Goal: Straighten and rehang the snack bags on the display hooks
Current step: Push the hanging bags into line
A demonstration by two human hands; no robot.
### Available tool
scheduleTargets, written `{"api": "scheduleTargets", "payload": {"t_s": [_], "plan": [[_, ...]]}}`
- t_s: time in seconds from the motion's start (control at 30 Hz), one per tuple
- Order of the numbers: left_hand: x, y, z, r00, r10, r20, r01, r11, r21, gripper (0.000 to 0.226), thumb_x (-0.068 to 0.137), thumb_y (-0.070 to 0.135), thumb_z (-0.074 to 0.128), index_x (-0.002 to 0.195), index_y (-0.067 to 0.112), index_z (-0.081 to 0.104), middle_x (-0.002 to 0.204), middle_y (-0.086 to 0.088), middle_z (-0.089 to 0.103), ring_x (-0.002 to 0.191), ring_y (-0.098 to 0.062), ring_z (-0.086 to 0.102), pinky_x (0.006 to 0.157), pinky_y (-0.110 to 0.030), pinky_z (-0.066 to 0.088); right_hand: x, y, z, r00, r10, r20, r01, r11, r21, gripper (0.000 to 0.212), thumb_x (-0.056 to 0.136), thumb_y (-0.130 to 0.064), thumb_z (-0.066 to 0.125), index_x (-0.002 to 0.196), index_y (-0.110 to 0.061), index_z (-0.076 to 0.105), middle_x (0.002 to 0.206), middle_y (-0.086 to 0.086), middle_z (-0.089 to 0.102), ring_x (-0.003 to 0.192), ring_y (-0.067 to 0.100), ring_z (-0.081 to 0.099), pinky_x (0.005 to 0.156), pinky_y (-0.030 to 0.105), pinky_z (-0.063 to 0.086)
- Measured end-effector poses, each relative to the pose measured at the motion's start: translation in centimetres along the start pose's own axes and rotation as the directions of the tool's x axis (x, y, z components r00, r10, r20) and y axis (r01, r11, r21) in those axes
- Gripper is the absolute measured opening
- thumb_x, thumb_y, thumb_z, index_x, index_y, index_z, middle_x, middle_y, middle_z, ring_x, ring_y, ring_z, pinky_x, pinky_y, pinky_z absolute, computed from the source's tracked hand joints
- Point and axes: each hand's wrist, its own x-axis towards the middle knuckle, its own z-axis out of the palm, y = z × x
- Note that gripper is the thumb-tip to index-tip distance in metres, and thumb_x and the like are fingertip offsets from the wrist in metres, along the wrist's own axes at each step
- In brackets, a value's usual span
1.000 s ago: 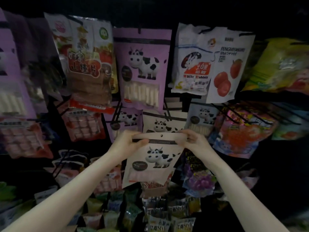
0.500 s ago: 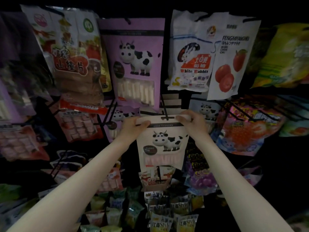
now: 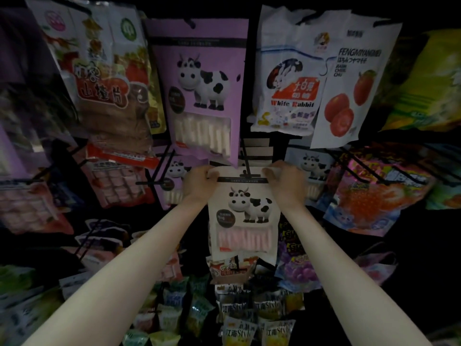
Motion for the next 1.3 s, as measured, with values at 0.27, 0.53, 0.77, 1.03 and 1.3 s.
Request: {"api": "scheduleTargets", "payload": {"t_s": [0.27,0.53,0.77,1.03,1.3], "plan": [[-6.1,-0.9,-4.7,0.9,0.43,-0.075,-0.423,0.901,0.092,0.039,0.089,0.001,0.05,0.127,0.009,0.048,0.115,-0.005,0.059,0.093,-0.017,0.058,0.07,-0.018,0.039,-3.4,-4.4,-4.5,0.835,-0.492,-0.247,0.506,0.863,-0.008,0.021,0.083,-0.001,0.052,0.099,-0.004,0.064,0.095,0.01,0.061,0.089,0.023,0.056,0.076,0.018,0.037],[-7.7,0.5,-10.3,0.761,0.63,-0.155,-0.571,0.764,0.299,0.033,0.082,0.002,0.049,0.114,0.005,0.055,0.104,-0.008,0.06,0.093,-0.017,0.053,0.074,-0.022,0.039,2.4,-12.5,-2.6,0.95,-0.312,0.033,0.278,0.886,0.371,0.05,0.086,-0.009,0.063,0.131,-0.004,0.04,0.122,0.008,0.054,0.109,0.018,0.054,0.094,0.031,0.047],[-7.1,-2.4,-12.4,0.852,0.507,-0.13,-0.434,0.824,0.365,0.033,0.079,0.01,0.046,0.11,0.006,0.057,0.109,-0.013,0.056,0.098,-0.035,0.052,0.079,-0.045,0.044,2.2,-15.9,-2.1,0.964,-0.247,0.098,0.173,0.863,0.474,0.017,0.092,-0.019,0.057,0.097,-0.006,0.066,0.095,0.006,0.066,0.092,0.022,0.064,0.085,0.034,0.051],[-7.2,-4.2,-11.7,0.877,0.473,-0.081,-0.426,0.845,0.323,0.03,0.075,0.0,0.052,0.104,0.003,0.062,0.104,-0.014,0.057,0.089,-0.036,0.058,0.073,-0.044,0.049,0.7,-17.4,-9.1,0.961,-0.274,0.024,0.246,0.896,0.371,0.021,0.092,-0.017,0.055,0.072,-0.014,0.063,0.082,0.013,0.067,0.081,0.03,0.064,0.075,0.039,0.051],[-6.9,-3.9,-11.7,0.878,0.475,-0.065,-0.435,0.846,0.309,0.025,0.082,-0.004,0.056,0.105,0.005,0.064,0.1,-0.01,0.051,0.081,-0.029,0.053,0.067,-0.033,0.038,0.6,-16.2,-6.9,0.958,-0.214,0.189,0.15,0.941,0.305,0.025,0.094,-0.029,0.054,0.107,-0.011,0.064,0.101,0.002,0.064,0.087,0.012,0.059,0.078,0.027,0.049]]}}
